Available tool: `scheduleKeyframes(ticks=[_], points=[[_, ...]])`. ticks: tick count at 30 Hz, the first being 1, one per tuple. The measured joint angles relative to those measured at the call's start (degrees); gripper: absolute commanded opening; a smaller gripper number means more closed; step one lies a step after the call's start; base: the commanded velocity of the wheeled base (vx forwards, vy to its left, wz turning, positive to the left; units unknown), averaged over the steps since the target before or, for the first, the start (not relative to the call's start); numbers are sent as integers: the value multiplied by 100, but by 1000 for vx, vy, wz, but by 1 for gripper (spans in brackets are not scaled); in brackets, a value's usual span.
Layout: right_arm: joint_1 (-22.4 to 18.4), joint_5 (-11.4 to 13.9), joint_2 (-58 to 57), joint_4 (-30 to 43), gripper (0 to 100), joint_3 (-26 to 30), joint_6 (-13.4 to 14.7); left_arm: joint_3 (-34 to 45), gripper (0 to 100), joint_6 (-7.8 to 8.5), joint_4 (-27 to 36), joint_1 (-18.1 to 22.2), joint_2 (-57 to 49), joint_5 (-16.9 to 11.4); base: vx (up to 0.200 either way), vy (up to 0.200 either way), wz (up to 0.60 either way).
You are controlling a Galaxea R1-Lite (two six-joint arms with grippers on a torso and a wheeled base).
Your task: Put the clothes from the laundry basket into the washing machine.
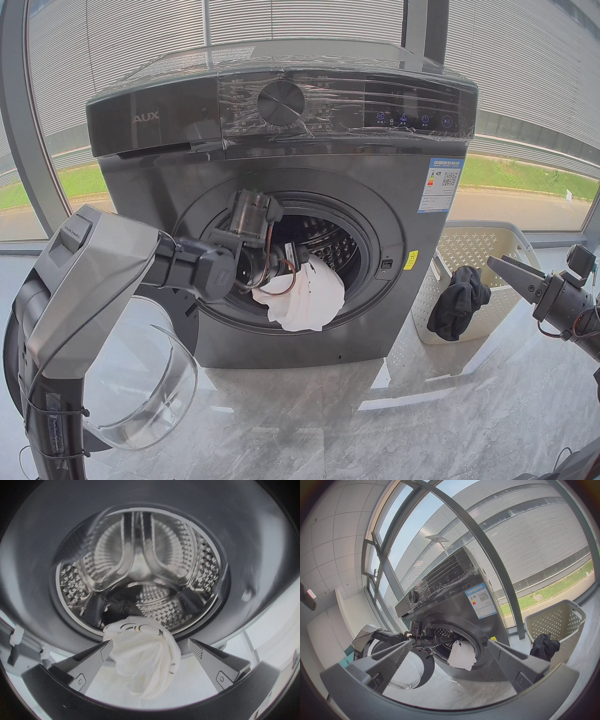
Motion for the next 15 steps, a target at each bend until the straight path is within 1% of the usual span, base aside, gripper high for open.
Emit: scheduleKeyframes(ticks=[4, 9, 15], points=[[4, 4, 2, 0, 100, -39, 2, 1070, 100, 49, -551, -4, -294, -21, 0, 0, 0], [12, 6, 16, -2, 100, -138, 6, 2183, 100, 111, -1542, -45, -661, -62, 0, 0, 0], [20, 9, 28, 0, 100, -247, 9, 3118, 100, 130, -1890, -185, -1168, -144, 0, 0, 0]])
